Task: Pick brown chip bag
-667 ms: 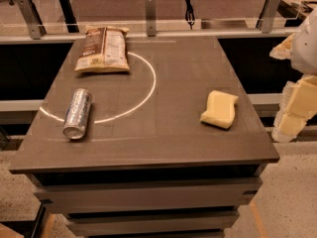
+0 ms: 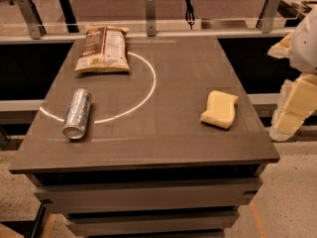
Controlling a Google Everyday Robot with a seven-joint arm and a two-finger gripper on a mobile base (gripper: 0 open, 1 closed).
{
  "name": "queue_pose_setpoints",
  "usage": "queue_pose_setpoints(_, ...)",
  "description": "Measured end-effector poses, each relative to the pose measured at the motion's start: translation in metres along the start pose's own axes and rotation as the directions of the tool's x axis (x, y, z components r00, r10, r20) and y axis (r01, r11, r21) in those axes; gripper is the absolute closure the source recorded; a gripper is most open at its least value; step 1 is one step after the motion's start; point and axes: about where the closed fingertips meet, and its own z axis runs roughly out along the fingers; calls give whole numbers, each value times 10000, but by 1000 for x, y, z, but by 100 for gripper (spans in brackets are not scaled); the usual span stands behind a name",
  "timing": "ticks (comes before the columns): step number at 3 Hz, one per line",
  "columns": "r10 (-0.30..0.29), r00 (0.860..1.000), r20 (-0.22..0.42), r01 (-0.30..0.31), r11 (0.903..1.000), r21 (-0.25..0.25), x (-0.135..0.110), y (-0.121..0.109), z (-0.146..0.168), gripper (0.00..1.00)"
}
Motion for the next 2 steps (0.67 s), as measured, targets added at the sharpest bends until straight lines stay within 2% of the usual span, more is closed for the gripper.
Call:
queue_pose_setpoints(1, 210, 9958, 889, -230, 9995, 213, -11, -3, 3, 0)
queue_pose_setpoints(2, 411, 9775, 2071, -530, 9972, 524, -37, -11, 16, 0)
